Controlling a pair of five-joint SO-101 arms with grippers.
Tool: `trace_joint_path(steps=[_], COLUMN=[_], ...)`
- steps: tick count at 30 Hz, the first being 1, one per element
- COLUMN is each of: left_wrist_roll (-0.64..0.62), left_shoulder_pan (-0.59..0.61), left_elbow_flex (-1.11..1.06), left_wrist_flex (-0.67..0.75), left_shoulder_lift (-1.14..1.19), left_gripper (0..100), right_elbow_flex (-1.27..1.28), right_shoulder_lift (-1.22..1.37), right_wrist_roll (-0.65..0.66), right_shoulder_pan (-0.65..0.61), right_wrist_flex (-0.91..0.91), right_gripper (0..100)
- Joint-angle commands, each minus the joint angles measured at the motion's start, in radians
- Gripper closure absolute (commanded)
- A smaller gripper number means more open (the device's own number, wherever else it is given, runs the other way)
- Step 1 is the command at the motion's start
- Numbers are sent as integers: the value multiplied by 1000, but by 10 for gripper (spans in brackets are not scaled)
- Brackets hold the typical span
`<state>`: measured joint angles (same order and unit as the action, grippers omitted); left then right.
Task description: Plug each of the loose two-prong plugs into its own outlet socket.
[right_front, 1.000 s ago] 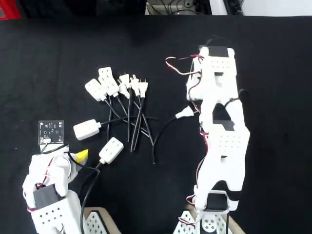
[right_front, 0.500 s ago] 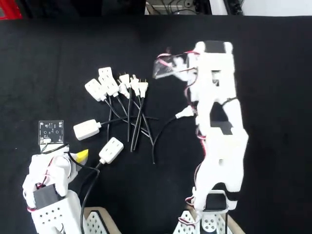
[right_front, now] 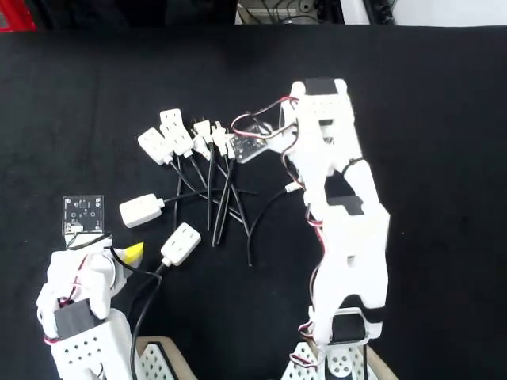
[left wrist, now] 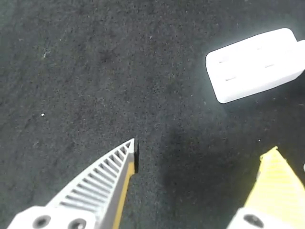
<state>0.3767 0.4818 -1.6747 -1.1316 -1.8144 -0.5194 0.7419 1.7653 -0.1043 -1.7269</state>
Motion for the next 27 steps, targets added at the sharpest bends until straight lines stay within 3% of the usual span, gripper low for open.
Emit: trace_joint_path(steps=[1, 9, 13, 18, 22, 27], left_wrist_roll=[3, 3, 3, 3, 3, 3], left_shoulder_pan=[1, 1, 1, 1, 1, 1], left_elbow_flex=[1, 1, 1, 1, 1, 1], left_wrist_flex=[18, 18, 18, 18, 18, 18], left_shoulder_lift=[-5, -5, -5, -5, -5, -5], left_gripper=[608, 608, 608, 608, 608, 608], right_elbow_flex=[-1, -50, -56, -122, -268, -404], right_shoulder_lift=[44, 105, 102, 101, 102, 108], right_wrist_roll=[8, -17, -34, -129, -411, -922], right_shoulder_pan=[-2, 74, 95, 89, 55, 8], right_wrist_flex=[-34, -34, -34, -34, -32, -31], right_gripper=[807, 815, 979, 976, 985, 985])
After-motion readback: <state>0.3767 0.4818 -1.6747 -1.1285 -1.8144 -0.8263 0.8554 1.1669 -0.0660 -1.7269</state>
